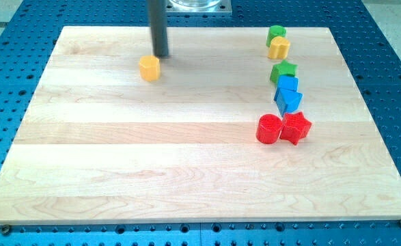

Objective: Place the hexagon to the center of the board

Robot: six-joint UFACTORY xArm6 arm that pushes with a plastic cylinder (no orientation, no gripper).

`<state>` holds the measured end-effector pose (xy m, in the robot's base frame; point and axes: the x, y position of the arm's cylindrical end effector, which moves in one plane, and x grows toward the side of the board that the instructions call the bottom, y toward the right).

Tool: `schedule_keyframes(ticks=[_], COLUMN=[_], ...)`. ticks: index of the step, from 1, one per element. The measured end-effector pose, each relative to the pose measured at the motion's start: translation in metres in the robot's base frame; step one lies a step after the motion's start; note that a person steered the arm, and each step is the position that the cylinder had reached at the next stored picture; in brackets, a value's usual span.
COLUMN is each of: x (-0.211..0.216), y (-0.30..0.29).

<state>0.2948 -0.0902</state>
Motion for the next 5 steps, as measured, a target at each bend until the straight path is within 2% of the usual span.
schedule_keyframes(ticks=[1,2,3,4,5], x=[0.049,0.033,0.031,0.101,0.106], y=[0.015,-0.005,-0.058,-0.010,0.044])
